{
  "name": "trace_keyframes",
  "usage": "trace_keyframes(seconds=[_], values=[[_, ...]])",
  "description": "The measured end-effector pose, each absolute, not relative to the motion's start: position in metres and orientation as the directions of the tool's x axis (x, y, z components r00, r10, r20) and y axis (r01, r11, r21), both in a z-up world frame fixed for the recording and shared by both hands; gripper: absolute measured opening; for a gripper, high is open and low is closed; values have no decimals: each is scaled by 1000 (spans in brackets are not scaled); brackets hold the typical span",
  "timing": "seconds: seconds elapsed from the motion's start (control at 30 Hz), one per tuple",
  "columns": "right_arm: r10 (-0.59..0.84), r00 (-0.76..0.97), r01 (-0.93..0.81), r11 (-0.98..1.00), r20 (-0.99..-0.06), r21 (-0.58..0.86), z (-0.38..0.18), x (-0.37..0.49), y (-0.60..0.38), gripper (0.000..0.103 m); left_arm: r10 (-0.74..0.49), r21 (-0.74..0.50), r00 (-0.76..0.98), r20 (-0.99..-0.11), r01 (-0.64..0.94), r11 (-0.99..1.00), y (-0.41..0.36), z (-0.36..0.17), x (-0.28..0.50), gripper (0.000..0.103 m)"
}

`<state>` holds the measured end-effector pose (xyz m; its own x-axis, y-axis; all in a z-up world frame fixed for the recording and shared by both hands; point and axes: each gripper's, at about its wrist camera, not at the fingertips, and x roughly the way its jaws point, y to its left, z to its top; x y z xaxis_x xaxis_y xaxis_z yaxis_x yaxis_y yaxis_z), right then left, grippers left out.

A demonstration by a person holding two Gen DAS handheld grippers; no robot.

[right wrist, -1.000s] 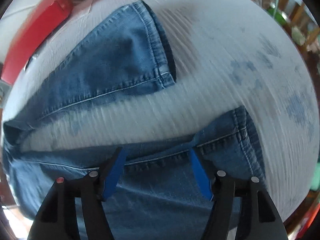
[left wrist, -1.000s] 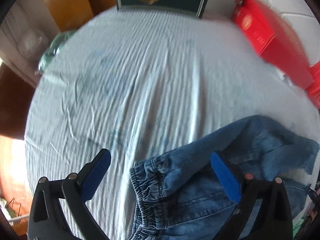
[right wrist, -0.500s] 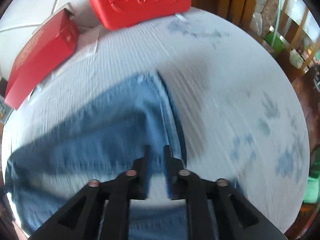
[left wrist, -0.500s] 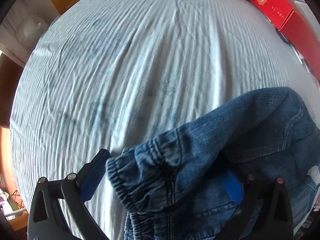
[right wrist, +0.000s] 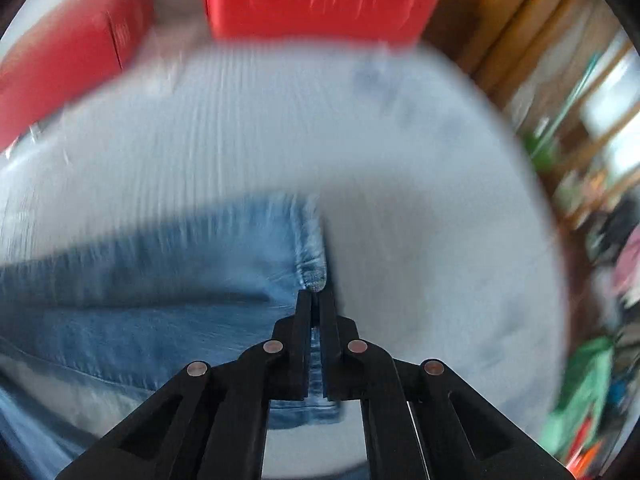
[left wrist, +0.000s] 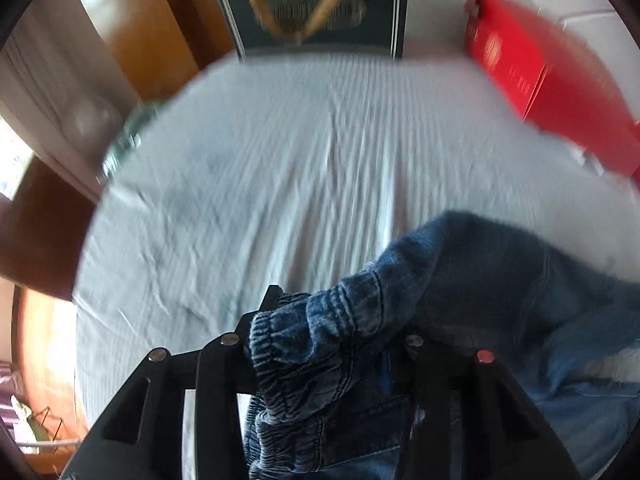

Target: Fold clothes

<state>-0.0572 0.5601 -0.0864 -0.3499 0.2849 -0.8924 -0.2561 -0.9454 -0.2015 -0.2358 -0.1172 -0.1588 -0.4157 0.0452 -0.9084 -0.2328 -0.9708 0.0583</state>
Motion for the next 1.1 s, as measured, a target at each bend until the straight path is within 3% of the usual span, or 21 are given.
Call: trace_keyframes(seconds=[0.07, 0.13, 0.2, 0.23, 0.33, 0.37, 0.43, 0.5, 0.73, 0.97, 1.03, 1.07, 1.1], values=[[327, -437, -279, -935, -838, -219, -53, -57, 566, 3, 54, 69, -470, -881, -240, -968, -110, -139, -229, 40], [378, -463, -296, -918, -802, -263, -41, -67, 573, 5, 24, 97, -459, -888, -237, -967, -95, -151, -239, 48], [383, -431, -327, -910, -817, -255, -47, -85, 586, 22, -12, 119, -409, -913, -236, -965, -88, -178, -262, 61], [373, -394, -346, -907, -840, -241, -54, -94, 594, 26, -2, 96, -374, -928, -233, -968, -89, -186, -266, 64], [237, -374, -408, -910, -897, -71, -71, -90, 615, 26, 52, 18, -311, -949, -218, -976, -98, -192, -269, 66], [195, -384, -416, -909, -903, -19, -73, -82, 618, 27, 73, -2, -321, -944, -215, -977, -105, -187, -267, 70], [133, -391, -431, -901, -911, 53, -75, -70, 621, 30, 76, -11, -309, -948, -207, -978, -115, -189, -258, 91], [86, -373, -450, -888, -924, 99, -87, -64, 625, 30, 79, -19, -297, -952, -200, -980, -126, -191, -248, 97], [28, -307, -526, -838, -951, 145, -122, -53, 632, 32, 88, -45, -253, -963, -172, -984, -162, -200, -215, 97], [71, -241, -599, -795, -968, 91, -137, -57, 633, 40, 44, -20, -151, -988, -157, -987, -162, -254, -193, 97], [49, -251, -600, -792, -967, 116, -143, -63, 630, 42, 45, -25, -154, -987, -126, -992, -165, -258, -192, 103], [56, -264, -565, -818, -963, 107, -142, -67, 623, 39, 52, -33, -152, -987, -122, -992, -166, -258, -192, 103], [69, -256, -526, -847, -964, 79, -141, -71, 615, 24, 60, -42, -151, -987, -119, -992, -167, -259, -192, 103]])
